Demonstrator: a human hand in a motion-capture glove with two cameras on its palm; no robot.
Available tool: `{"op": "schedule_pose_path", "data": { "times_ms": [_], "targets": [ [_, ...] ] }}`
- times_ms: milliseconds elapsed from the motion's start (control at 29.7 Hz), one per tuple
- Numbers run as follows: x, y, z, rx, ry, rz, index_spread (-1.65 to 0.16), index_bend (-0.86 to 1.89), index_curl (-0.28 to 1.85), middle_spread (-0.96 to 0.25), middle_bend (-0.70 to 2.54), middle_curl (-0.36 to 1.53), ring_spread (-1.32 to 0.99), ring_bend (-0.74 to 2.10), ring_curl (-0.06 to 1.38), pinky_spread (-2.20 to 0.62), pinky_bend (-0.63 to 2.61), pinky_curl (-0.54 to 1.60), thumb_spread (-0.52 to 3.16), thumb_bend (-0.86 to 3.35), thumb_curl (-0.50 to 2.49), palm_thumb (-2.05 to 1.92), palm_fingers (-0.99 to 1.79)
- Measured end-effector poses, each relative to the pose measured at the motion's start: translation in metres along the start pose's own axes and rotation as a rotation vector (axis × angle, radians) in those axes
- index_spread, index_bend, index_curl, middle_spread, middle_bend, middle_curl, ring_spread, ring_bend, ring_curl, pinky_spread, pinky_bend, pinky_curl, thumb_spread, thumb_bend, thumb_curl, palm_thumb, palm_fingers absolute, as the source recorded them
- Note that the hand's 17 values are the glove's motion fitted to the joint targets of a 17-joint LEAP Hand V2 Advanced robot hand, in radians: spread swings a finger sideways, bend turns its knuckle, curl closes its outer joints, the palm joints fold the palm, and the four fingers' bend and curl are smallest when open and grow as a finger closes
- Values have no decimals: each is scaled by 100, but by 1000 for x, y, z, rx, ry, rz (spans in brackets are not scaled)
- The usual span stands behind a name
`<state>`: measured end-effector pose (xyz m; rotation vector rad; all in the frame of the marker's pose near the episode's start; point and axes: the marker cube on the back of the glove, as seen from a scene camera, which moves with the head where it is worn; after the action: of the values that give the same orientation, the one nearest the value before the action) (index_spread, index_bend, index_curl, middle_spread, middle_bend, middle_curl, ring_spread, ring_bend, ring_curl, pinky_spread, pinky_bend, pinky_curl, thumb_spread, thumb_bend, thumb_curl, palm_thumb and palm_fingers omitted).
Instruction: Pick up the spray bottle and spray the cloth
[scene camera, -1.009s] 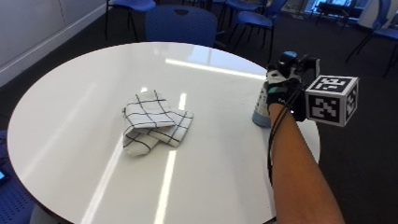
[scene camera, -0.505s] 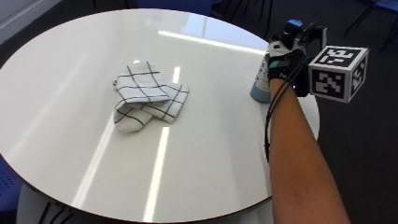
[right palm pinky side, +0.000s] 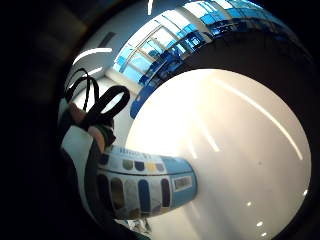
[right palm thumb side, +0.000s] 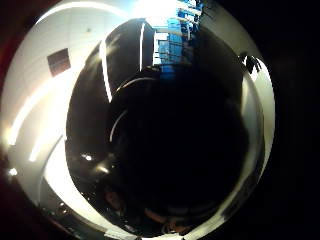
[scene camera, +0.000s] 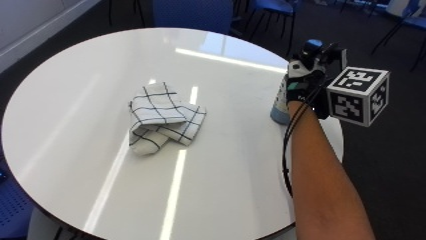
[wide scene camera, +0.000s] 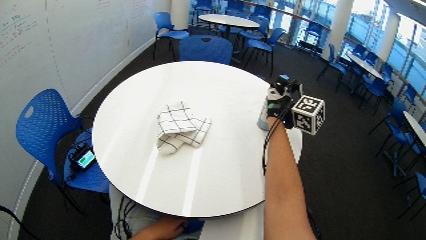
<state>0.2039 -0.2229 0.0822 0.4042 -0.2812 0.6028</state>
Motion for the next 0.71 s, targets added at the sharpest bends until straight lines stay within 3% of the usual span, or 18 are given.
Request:
{"op": "schedule_pose_path", "data": {
  "times_ms": [236,707],
  "targets": [
    [34,23,-13,-206,72,21,-28,28,51,-16,46,49,-17,52,44,-12,33,35,55,-3,64,92,133],
    [-38,82,-20,-795,157,-39,-28,28,52,-13,48,49,-14,54,44,-10,33,36,53,-3,68,93,133]
  ]
}}
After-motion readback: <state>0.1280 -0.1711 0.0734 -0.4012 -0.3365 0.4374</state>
